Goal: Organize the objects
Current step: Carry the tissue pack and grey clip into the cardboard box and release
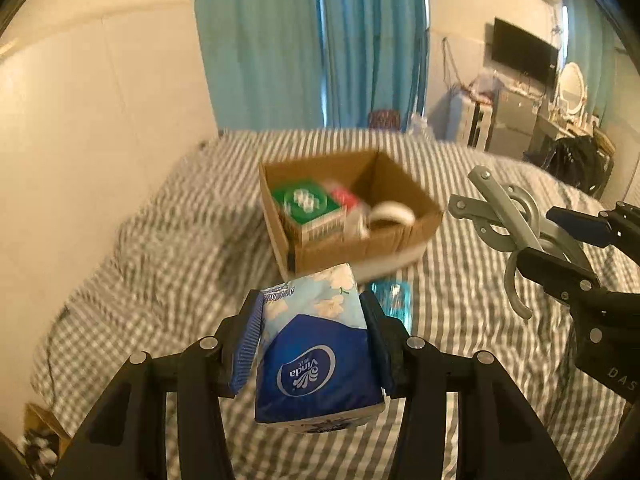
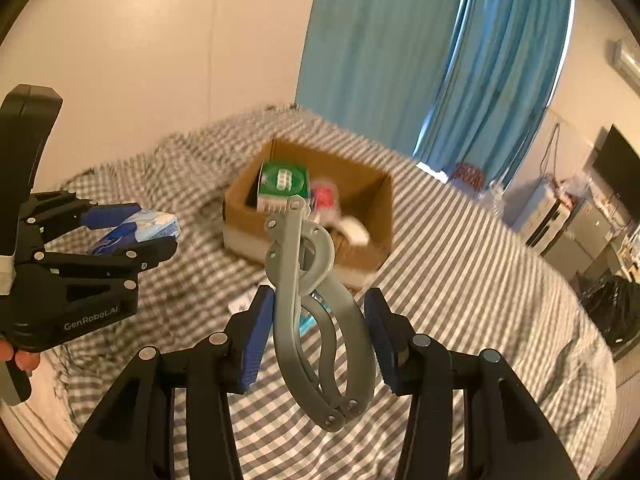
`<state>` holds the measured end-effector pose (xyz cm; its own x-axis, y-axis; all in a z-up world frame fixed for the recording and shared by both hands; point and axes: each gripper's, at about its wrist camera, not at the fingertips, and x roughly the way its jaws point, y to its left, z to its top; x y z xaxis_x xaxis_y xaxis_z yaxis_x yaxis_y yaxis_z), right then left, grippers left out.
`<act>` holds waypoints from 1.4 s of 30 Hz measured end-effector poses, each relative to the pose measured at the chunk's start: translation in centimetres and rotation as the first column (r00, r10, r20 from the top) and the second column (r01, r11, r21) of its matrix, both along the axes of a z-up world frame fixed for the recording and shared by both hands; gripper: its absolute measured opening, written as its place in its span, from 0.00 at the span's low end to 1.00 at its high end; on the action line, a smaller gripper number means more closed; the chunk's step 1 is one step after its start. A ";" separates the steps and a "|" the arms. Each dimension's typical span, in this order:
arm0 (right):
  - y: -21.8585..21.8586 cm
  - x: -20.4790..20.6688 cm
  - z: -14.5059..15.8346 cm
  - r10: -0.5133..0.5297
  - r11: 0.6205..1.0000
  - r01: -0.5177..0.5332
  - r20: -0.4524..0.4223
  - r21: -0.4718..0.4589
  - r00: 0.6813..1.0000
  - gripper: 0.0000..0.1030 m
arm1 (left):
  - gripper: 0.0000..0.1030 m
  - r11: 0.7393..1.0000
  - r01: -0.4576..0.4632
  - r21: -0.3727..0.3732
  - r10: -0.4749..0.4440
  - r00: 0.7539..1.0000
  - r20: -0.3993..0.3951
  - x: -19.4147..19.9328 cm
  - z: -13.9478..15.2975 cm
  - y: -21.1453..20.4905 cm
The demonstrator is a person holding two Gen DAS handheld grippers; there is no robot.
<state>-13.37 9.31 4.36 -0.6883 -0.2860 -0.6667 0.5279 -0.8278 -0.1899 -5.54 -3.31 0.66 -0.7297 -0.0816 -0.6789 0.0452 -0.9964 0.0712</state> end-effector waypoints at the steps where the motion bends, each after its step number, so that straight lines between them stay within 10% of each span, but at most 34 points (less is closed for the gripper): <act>1: 0.3 0.1 1.0 -0.002 1.000 0.002 -0.013 -0.007 1.000 0.45 | 0.48 1.000 0.005 -0.004 -0.005 1.000 -0.017 -0.2 0.8 -0.1; 19: -0.3 -9.4 9.1 -0.031 0.989 0.015 -0.103 -0.148 0.994 0.45 | 0.48 0.998 0.056 -0.008 -0.057 0.990 -0.131 -11.5 6.1 -0.8; 42: -2.2 -26.5 -5.1 -0.125 0.972 0.142 0.103 -0.187 0.987 0.37 | 0.49 0.997 0.080 -0.006 -0.080 0.997 0.014 -24.7 -6.6 -2.3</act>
